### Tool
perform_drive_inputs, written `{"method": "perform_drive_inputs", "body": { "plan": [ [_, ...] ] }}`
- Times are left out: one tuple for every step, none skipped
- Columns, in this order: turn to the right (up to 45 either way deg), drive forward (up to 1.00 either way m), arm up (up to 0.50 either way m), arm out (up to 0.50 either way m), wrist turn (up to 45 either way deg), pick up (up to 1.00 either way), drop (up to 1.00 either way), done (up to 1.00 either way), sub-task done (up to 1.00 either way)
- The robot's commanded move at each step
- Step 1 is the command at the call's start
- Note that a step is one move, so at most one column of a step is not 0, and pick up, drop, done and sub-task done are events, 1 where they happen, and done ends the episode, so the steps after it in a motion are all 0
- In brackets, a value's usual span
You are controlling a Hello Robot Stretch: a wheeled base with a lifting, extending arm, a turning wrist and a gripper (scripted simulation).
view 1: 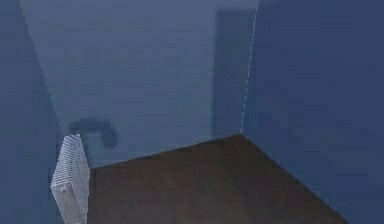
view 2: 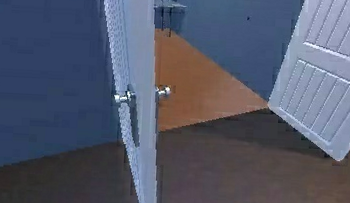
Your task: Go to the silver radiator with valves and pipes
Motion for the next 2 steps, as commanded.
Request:
{"method": "perform_drive_inputs", "body": {
  "plan": [
    [0.0, 0.7, 0.0, 0.0, 0.0, 0.0, 0.0, 0.0, 0.0],
    [-45.0, 0.0, 0.0, 0.0, 0.0, 0.0, 0.0, 0.0, 0.0]
  ]
}}
